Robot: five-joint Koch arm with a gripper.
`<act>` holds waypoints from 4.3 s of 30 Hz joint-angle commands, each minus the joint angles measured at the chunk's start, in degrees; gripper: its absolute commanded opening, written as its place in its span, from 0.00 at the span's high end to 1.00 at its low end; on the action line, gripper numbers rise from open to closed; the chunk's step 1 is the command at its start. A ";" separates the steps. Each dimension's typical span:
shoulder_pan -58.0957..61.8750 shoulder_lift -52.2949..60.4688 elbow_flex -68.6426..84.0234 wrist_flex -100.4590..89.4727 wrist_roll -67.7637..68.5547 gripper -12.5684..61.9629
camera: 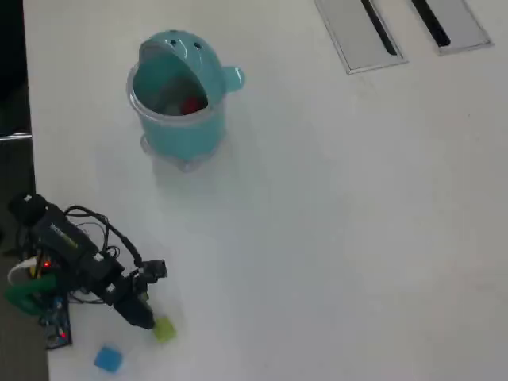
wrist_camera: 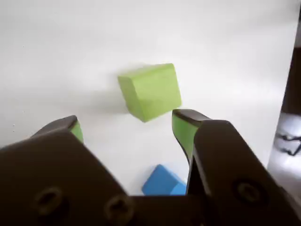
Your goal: Grasp RGB lego blocks and put them in the bin one by one.
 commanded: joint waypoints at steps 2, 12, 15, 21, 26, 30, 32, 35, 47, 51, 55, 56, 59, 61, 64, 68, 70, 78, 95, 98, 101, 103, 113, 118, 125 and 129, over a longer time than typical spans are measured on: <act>-0.09 -2.02 -1.85 -4.83 -0.26 0.37; 1.05 -8.53 -3.96 -10.46 -1.85 0.37; 1.23 -9.93 -4.13 -11.43 -1.85 0.37; 1.05 -14.94 -6.33 -14.50 -1.85 0.37; 2.20 -24.35 -12.74 -18.90 -1.93 0.38; 2.37 -25.84 -15.64 -16.26 -1.49 0.45; 1.49 -25.49 -17.75 -9.49 -1.14 0.59; -0.09 -23.20 -18.81 -3.25 -0.70 0.66; -1.05 -18.90 -18.72 -1.85 -2.46 0.47; 0.09 -19.25 -18.37 -1.93 -4.04 0.42; 0.00 -19.78 -17.05 -3.60 -3.52 0.42; -0.18 -20.30 -16.79 -4.13 -3.25 0.42; -0.35 -22.32 -16.26 -6.50 -3.08 0.42; -0.35 -22.76 -16.26 -6.77 -3.16 0.42; -0.62 -23.29 -15.64 -6.68 -3.08 0.42; -0.79 -23.29 -14.77 -6.42 -2.90 0.46; -0.79 -23.03 -15.03 -4.57 -2.64 0.54; -6.06 -20.39 -19.60 2.64 3.16 0.66; -45.62 -0.70 -22.15 2.72 35.60 0.74; -50.71 1.14 -21.62 0.79 38.41 0.74; -55.20 2.37 -21.62 -1.32 41.13 0.74; -57.39 3.08 -21.88 -2.11 41.66 0.74; -74.18 4.39 -30.32 -10.20 52.12 0.76; -83.67 -0.62 -44.21 -12.92 56.34 0.76; -89.74 -8.44 -52.91 -16.87 56.43 0.76; -93.08 -13.10 -53.88 -22.15 56.43 0.76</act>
